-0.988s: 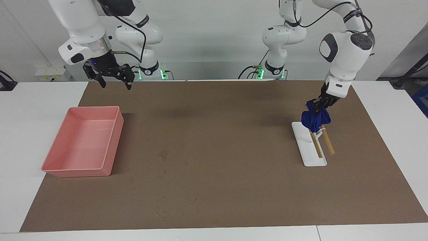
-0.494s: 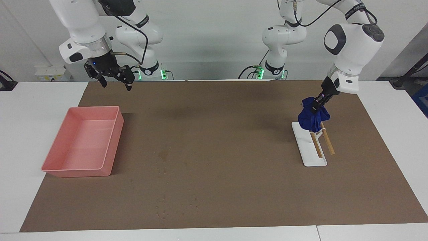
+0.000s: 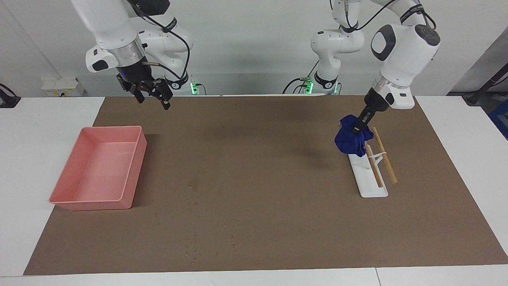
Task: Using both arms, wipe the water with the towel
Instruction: 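Lift the cloth with the left gripper while the right gripper approaches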
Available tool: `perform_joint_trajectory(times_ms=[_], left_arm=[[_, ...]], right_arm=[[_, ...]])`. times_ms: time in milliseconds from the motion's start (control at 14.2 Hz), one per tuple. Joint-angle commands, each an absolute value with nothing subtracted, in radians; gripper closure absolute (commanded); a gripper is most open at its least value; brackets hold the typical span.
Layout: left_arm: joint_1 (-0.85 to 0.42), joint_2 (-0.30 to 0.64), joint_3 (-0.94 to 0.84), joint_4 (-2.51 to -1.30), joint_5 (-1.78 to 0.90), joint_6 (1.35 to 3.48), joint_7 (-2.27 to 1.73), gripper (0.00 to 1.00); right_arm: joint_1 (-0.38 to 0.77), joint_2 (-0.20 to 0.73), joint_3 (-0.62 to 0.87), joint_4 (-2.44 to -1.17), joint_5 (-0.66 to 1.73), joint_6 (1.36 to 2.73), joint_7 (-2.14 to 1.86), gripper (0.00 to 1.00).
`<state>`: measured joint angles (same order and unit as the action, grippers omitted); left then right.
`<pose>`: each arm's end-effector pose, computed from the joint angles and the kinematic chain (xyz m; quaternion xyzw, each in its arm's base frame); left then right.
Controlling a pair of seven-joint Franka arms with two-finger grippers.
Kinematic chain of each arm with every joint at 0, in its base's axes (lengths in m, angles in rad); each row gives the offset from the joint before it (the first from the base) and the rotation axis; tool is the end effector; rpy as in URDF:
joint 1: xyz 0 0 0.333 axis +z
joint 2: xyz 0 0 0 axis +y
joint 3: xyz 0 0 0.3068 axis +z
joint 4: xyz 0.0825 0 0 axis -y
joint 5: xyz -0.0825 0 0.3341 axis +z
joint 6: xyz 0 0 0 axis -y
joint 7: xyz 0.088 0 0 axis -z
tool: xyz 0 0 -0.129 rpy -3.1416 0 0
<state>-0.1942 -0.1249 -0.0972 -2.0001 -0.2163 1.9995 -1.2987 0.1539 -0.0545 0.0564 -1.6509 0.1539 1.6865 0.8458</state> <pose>0.4649 -0.1594 0.5104 0.8509 0.5131 -0.0244 0.1104 0.4861 0.1230 0.5985 -0.9446 0.3164 -0.0009 0.0875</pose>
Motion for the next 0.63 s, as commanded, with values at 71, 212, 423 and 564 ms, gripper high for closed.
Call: perform_joint_trajectory(times_ms=[71,212,423,564], left_arm=[[-0.348,-0.114,-0.084,-1.967,-0.229,2.049,-1.567,1.0],[-0.414,-0.112,-0.083,-1.947,-0.248,2.088,-1.746,1.0],[-0.478,-0.109,-0.083,-1.898,-0.259,2.126,-1.937,1.0],[-0.508,-0.112,-0.084,-1.884,-0.293,2.147,-2.034,1.0]], right_arm=[[0.202,-0.034,0.057,-1.667,0.291,1.796,1.16,0.0],[0.225,-0.018,0.057,-1.667,0.337,1.845,1.29,0.0],[0.251,0.011,0.057,-1.667,0.397,1.899,1.405,0.0],[0.274,0.031,0.057,-1.667,0.402,1.908,1.448,0.0]])
